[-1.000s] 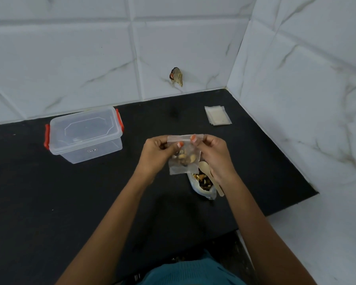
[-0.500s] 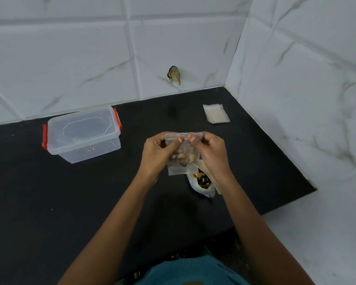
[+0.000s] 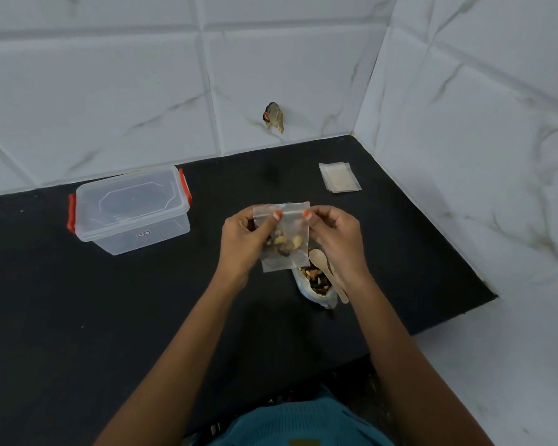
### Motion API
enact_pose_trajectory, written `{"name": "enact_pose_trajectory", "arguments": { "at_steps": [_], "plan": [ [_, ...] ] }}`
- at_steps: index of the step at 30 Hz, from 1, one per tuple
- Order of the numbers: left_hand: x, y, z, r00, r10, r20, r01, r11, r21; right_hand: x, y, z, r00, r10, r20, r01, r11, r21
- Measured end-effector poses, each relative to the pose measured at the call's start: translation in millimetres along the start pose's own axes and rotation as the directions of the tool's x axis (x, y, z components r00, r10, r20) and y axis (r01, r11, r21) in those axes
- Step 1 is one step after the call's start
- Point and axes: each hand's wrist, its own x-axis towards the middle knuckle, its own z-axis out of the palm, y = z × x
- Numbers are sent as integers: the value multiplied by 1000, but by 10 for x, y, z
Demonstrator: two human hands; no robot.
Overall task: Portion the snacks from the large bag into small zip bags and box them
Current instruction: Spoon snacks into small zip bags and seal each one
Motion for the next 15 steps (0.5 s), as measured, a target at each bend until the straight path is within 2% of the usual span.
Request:
{"name": "enact_pose_trajectory", "arguments": {
  "at_steps": [7, 11, 15],
  "plan": [
    [-29, 0, 1, 995, -31, 96, 36, 998, -52, 21, -14, 19, 999, 23, -37, -22, 1000, 20],
    [-45, 15, 6, 985, -40, 170, 55, 995, -84, 43, -19, 15, 1000, 4, -23, -4, 1000, -15],
    [-20, 11, 38, 981, -65, 182, 75, 996, -44, 28, 0, 13, 999, -39, 30, 40, 998, -38]
  ]
}}
